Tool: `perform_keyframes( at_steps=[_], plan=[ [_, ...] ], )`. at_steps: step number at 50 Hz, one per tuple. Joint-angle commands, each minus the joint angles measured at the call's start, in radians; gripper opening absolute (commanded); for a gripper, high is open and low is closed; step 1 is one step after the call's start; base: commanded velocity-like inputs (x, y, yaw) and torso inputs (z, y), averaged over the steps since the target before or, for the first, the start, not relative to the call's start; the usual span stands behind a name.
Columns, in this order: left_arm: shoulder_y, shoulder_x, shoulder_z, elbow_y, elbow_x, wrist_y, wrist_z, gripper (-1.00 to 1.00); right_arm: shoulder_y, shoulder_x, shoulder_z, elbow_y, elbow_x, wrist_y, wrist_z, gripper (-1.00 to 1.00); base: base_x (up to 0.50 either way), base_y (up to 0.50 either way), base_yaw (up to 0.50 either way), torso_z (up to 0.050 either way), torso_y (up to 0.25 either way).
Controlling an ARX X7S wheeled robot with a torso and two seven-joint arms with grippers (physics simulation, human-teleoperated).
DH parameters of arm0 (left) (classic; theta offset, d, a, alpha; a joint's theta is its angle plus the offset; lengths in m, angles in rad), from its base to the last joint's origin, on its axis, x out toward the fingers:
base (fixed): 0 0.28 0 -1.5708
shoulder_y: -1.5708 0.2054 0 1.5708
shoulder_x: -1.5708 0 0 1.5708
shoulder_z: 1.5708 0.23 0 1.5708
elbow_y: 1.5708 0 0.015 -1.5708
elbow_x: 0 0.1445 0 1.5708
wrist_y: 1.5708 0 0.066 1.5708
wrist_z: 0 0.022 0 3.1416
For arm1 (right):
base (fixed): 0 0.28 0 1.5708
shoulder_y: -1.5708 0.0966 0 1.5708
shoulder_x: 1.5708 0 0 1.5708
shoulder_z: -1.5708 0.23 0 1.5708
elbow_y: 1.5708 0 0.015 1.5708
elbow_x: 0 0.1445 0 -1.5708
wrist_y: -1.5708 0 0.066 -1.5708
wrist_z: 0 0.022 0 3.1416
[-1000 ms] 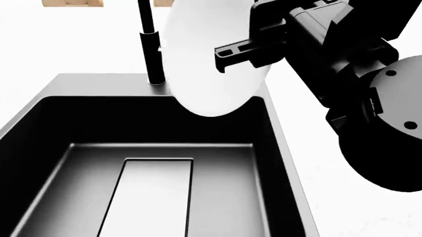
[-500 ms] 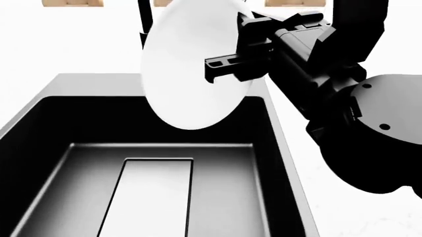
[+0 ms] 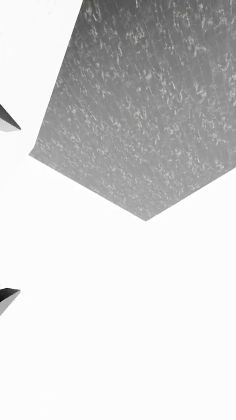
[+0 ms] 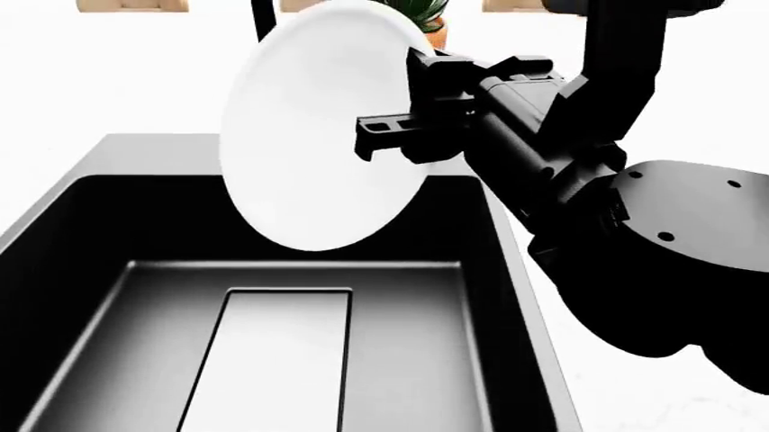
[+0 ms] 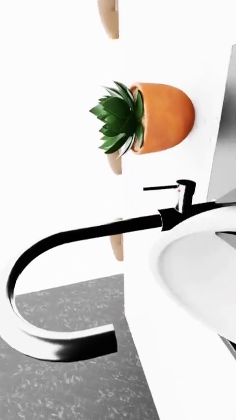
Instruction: Move the fresh-baked cupcake off the tray onto the counter, and place the bowl used for mixing into the sink.
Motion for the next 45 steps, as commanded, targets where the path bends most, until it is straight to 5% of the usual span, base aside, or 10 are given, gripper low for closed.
perform_keyframes(
  at_steps=[1,45],
  plan=[
    [-0.002,-0.002,0.007,-0.005,0.005,0.006,-0.001,1.00,-0.048,-0.025,0.023,0.014,-0.017,-0.049,-0.033,-1.00,0.00,0.00,0.00,0.000,0.000],
    [0.023,0.003,0.001,-0.005,0.005,0.027,-0.001,1.00,-0.113,-0.175,-0.011,0.196,-0.084,-0.106,-0.106,-1.00,0.00,0.00,0.00,0.000,0.000]
  ],
)
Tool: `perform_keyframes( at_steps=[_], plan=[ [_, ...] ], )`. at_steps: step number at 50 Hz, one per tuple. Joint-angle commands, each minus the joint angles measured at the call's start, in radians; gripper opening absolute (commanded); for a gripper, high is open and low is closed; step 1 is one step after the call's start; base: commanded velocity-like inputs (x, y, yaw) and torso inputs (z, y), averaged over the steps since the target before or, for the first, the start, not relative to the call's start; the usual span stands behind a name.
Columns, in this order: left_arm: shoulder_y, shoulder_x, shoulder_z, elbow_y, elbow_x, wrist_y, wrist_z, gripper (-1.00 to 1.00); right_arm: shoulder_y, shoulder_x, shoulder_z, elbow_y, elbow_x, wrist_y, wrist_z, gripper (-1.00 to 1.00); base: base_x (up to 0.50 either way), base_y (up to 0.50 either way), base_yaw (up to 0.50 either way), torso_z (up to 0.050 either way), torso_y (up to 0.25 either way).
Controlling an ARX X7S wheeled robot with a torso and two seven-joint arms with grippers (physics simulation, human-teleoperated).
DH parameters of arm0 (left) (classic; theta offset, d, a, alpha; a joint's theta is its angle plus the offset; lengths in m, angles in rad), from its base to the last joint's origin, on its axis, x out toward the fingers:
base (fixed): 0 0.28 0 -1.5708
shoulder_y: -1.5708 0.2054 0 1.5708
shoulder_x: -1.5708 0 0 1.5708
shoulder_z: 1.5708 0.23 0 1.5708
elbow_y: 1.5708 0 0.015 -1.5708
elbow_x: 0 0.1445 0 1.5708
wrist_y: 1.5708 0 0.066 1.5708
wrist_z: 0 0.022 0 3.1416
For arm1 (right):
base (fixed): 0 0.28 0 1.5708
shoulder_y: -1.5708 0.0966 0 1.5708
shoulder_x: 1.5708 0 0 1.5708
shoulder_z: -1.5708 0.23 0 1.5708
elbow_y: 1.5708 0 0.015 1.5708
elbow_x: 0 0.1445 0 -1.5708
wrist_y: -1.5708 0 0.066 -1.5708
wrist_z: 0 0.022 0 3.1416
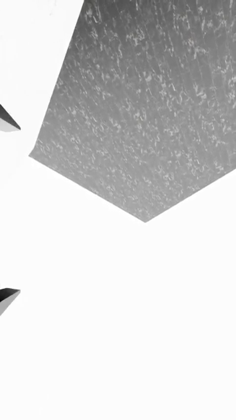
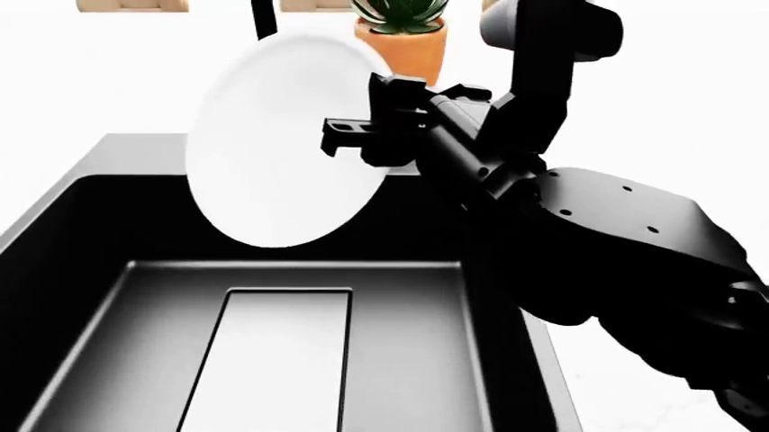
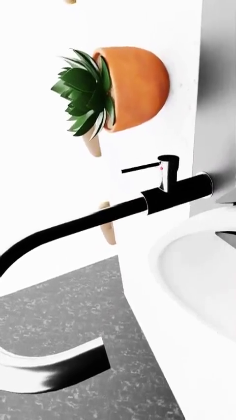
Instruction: Move the fresh-baked cupcake off the tray onto the counter, and place the bowl used for mixing into the sink.
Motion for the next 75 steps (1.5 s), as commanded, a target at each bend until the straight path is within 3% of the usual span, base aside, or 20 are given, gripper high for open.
perform_keyframes(
  at_steps=[1,75],
  plan=[
    [0.002,0.005,0.001,-0.001,0.002,0.001,0.004,1.00,0.004,-0.047,0.008,0.053,-0.026,-0.009,-0.017,-1.00,0.00,0.00,0.00,0.000,0.000],
    [-0.008,0.014,-0.003,-0.005,-0.005,-0.007,0.011,1.00,-0.181,-0.249,-0.102,0.349,-0.044,-0.038,-0.259,-1.00,0.00,0.00,0.00,0.000,0.000]
  ],
)
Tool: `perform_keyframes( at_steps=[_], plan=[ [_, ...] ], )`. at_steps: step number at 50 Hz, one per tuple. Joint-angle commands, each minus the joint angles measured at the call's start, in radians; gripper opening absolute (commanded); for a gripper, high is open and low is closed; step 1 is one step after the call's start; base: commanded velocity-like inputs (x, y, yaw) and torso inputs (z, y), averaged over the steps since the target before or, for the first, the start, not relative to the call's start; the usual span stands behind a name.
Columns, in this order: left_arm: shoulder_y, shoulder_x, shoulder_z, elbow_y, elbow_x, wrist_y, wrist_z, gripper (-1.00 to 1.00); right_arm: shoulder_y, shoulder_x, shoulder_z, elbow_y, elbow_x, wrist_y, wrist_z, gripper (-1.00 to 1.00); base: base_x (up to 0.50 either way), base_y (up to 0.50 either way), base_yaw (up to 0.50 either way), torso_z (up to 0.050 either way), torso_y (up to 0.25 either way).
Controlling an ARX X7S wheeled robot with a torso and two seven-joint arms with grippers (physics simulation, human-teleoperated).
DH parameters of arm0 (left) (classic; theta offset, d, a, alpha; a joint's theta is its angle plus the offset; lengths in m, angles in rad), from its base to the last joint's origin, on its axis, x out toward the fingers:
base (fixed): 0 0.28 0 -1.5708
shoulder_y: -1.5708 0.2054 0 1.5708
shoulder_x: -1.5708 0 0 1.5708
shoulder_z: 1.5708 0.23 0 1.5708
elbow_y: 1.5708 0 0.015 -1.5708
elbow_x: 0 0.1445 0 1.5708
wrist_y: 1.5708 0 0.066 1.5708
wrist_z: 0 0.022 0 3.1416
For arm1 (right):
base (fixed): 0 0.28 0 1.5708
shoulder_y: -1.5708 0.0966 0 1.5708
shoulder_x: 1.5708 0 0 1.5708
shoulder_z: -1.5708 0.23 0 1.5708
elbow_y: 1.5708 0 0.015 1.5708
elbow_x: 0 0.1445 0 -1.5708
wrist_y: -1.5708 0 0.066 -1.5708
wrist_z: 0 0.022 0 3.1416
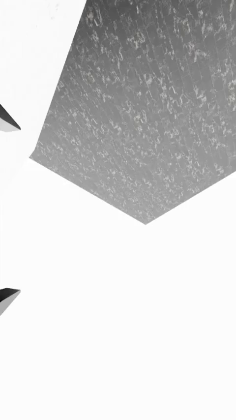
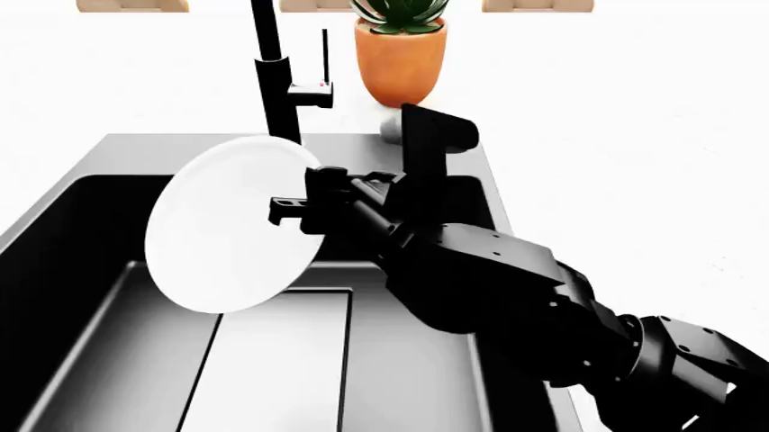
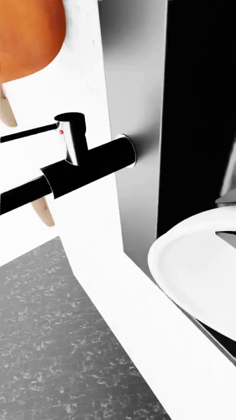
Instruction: Move the fresh-baked cupcake off the tray onto the counter, and place the bowl used for mixing into the sink.
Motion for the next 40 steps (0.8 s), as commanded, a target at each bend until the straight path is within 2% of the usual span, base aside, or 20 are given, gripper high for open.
perform_keyframes(
  at_steps=[1,40],
  plan=[
    [-0.001,0.002,-0.002,-0.001,-0.003,-0.001,0.003,1.00,-0.014,-0.038,-0.006,0.055,-0.017,0.003,-0.040,-1.00,0.00,0.00,0.00,0.000,0.000],
    [0.004,0.011,-0.017,0.004,-0.011,-0.007,0.008,1.00,-0.092,-0.088,-0.049,0.138,-0.019,0.000,-0.120,-1.00,0.00,0.00,0.00,0.000,0.000]
  ],
)
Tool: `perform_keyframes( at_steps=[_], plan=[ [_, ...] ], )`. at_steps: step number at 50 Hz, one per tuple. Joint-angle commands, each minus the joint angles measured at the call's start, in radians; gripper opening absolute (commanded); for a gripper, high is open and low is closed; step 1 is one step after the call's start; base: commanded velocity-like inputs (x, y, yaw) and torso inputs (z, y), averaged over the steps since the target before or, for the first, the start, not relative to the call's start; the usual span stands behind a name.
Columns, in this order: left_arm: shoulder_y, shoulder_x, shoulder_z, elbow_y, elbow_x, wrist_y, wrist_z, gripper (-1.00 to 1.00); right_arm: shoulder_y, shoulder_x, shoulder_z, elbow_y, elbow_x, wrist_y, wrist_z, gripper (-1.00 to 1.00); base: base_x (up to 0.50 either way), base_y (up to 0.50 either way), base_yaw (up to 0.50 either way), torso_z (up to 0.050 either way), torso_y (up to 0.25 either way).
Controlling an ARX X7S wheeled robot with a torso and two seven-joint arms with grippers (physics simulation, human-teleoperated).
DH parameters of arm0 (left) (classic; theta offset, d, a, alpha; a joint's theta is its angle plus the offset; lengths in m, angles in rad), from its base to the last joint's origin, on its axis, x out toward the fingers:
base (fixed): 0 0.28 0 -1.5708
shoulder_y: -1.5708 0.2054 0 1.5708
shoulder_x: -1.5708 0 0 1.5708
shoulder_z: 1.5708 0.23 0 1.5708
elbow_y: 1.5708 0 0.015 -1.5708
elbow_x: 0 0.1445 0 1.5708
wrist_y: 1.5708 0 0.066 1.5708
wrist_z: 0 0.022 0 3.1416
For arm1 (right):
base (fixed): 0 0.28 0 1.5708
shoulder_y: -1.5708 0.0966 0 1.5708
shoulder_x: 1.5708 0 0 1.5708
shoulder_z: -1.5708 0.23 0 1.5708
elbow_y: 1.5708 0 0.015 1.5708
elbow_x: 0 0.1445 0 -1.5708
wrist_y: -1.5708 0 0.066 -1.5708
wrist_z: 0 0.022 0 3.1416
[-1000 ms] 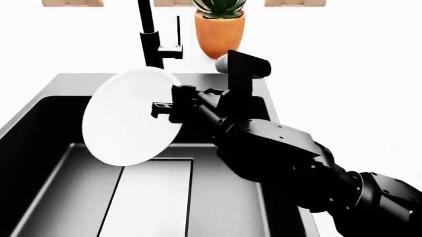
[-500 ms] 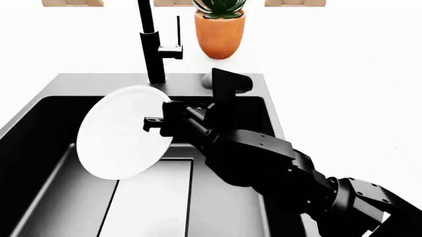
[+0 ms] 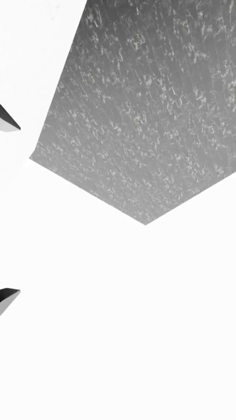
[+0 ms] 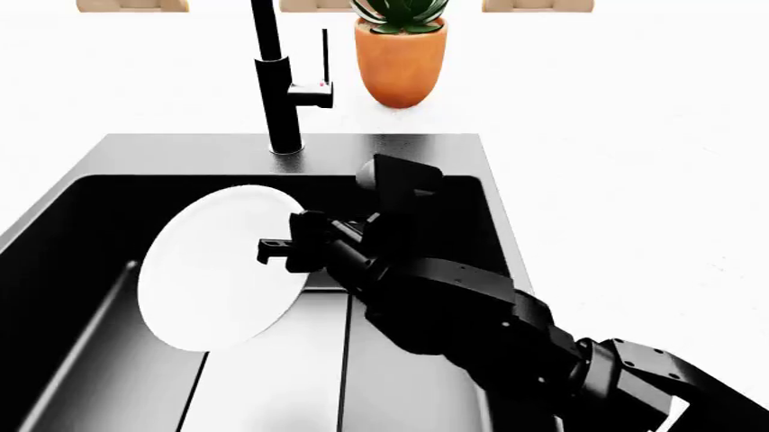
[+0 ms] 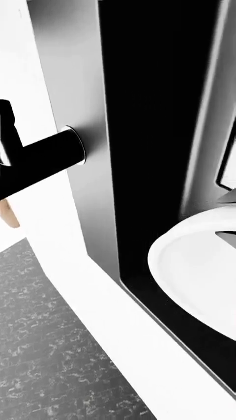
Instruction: Move the fresh-baked cupcake off the tray onto the counter, and place the bowl used for mixing into the sink.
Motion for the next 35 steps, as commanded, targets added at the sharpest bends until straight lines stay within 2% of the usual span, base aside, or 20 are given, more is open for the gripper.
perform_keyframes(
  at_steps=[1,35],
  plan=[
    [0.000,0.000,-0.005,0.002,-0.003,-0.002,-0.001,1.00,-0.008,-0.011,0.000,0.006,-0.004,0.015,-0.029,-1.00,0.00,0.00,0.00,0.000,0.000],
    [-0.012,0.003,0.002,-0.002,-0.001,-0.008,0.004,1.00,-0.037,-0.063,-0.049,0.095,-0.009,0.044,-0.101,-1.00,0.00,0.00,0.00,0.000,0.000]
  ],
)
